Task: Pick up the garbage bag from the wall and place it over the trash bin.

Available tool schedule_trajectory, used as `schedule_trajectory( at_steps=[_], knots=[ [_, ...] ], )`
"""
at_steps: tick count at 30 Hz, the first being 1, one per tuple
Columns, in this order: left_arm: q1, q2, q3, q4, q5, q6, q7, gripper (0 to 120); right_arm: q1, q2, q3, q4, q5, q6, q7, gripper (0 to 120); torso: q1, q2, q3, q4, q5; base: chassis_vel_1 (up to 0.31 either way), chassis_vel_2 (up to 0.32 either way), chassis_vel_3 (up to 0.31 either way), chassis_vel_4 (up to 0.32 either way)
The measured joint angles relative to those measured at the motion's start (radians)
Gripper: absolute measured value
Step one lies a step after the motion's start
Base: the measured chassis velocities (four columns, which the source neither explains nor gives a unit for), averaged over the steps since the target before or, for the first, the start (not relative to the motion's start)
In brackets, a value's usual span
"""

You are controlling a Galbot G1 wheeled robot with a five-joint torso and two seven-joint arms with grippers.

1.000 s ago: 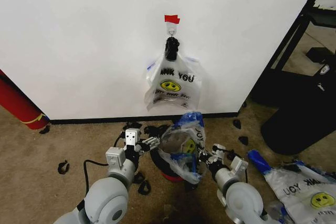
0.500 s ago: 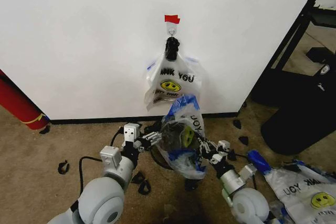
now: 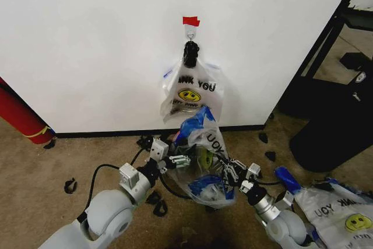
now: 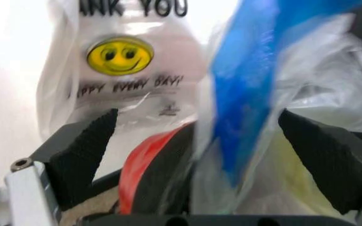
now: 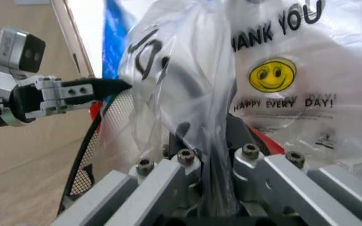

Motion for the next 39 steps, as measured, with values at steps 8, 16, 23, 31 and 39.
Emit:
schedule_trajectory(
  at_steps=[8,16,23,31,39],
  knots=[
    [0.019,-0.012,-0.002,-0.005,-0.001,-0.010,-0.020,74,0.018,-0.001,0.004,-0.021,-0.002,0.017,0.007,1,0.000,0.000,0.000,0.0000,0.0000,0.000,0.000,0.000,0.000],
    [0.034,-0.023,-0.001,-0.049,0.005,-0.008,-0.024,43,0.023,0.002,0.003,-0.023,-0.001,0.017,0.030,1,0.000,0.000,0.000,0.0000,0.0001,0.000,0.000,0.000,0.000],
    [0.035,-0.028,0.001,-0.070,0.003,-0.005,-0.036,19,0.016,0.006,0.001,-0.027,-0.011,0.018,0.027,1,0.000,0.000,0.000,0.0000,0.0001,0.000,0.000,0.000,0.000],
    [0.031,-0.024,0.000,-0.093,-0.026,0.013,-0.044,0,0.023,0.005,-0.002,-0.027,-0.017,0.023,0.040,1,0.000,0.000,0.000,0.0000,0.0000,0.000,0.000,0.000,0.000],
    [-0.008,0.043,-0.047,-0.144,0.031,0.109,-0.090,0,0.034,-0.006,0.004,-0.040,0.004,0.022,0.047,1,0.000,0.000,0.000,0.0000,0.0001,0.000,0.000,0.000,0.000]
  ],
)
